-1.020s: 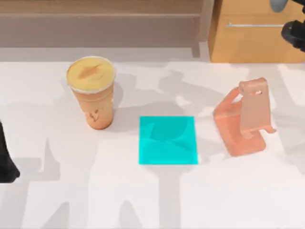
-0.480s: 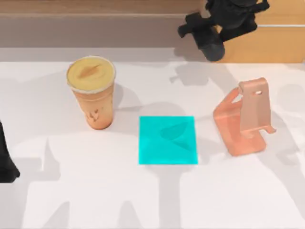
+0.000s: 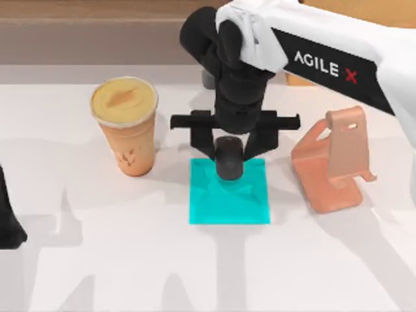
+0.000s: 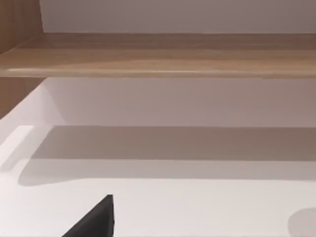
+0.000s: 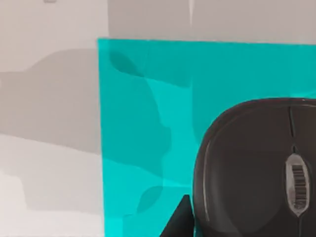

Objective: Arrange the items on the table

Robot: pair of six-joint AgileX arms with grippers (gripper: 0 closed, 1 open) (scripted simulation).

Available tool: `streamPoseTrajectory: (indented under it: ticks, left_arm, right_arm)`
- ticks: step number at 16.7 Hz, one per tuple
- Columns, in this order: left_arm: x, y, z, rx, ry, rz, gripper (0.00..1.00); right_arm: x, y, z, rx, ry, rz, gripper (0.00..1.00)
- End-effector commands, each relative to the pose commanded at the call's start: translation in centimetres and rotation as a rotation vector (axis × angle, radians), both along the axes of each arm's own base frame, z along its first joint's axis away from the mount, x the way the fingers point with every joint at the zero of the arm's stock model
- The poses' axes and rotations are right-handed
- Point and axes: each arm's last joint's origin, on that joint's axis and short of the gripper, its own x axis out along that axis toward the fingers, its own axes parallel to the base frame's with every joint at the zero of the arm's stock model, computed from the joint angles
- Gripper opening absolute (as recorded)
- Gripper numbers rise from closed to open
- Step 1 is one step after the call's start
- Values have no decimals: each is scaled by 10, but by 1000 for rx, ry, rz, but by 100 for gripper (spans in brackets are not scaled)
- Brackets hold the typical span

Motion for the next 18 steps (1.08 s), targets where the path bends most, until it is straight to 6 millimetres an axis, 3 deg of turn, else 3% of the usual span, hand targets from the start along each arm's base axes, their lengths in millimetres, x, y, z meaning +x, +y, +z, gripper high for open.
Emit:
streamPoseTrajectory:
  ticks: [3,18]
  left_arm:
    - [0,0,0,0,0,0,100]
    - [0,0,0,0,0,0,100]
  right_arm:
    - [-8,5,-21,-38,51,-45,0]
    - [-8,5,-31,-38,51,-45,0]
